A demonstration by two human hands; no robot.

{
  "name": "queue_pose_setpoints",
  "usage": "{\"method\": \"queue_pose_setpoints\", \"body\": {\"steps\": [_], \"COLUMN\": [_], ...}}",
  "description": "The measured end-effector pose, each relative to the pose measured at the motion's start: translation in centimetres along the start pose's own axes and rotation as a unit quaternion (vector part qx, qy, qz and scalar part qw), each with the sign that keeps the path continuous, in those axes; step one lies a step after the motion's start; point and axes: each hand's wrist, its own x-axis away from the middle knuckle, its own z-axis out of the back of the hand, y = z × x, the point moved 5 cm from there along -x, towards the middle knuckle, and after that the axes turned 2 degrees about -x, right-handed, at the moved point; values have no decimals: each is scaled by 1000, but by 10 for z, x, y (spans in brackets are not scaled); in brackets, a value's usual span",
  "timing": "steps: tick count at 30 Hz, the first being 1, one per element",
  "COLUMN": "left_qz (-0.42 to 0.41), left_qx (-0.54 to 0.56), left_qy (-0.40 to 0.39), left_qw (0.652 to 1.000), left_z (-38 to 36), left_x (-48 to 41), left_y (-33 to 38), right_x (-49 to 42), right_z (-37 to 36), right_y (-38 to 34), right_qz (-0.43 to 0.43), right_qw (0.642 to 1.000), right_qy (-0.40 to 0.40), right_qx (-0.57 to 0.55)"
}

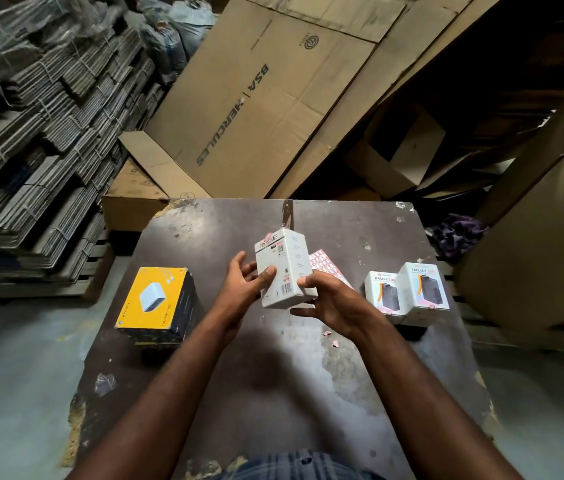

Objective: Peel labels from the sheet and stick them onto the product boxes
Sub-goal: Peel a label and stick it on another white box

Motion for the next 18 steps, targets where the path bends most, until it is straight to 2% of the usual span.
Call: {"method": "queue_pose_setpoints", "body": {"steps": [2,4,7,11,13,18], "left_qz": [15,4,-17,-29,-27,-43], "left_qx": [20,14,-8,-39,-45,-72], "left_qy": [-69,-103,-80,-42,-41,-39], "left_qw": [997,995,997,998,998,996], "left_z": [-7,-9,-4,4,4,3], "left_x": [2,1,-1,-7,-8,-9], "left_y": [0,-2,-2,-6,-8,-5], "right_x": [-2,-3,-7,-10,-8,2], "right_z": [-1,-3,-2,6,6,-3], "right_y": [2,2,-4,-20,-29,-48], "right_qz": [-7,-1,25,134,188,260], "right_qw": [1000,999,985,958,937,866], "right_qy": [-9,-6,48,142,170,234], "right_qx": [12,51,165,211,243,357]}}
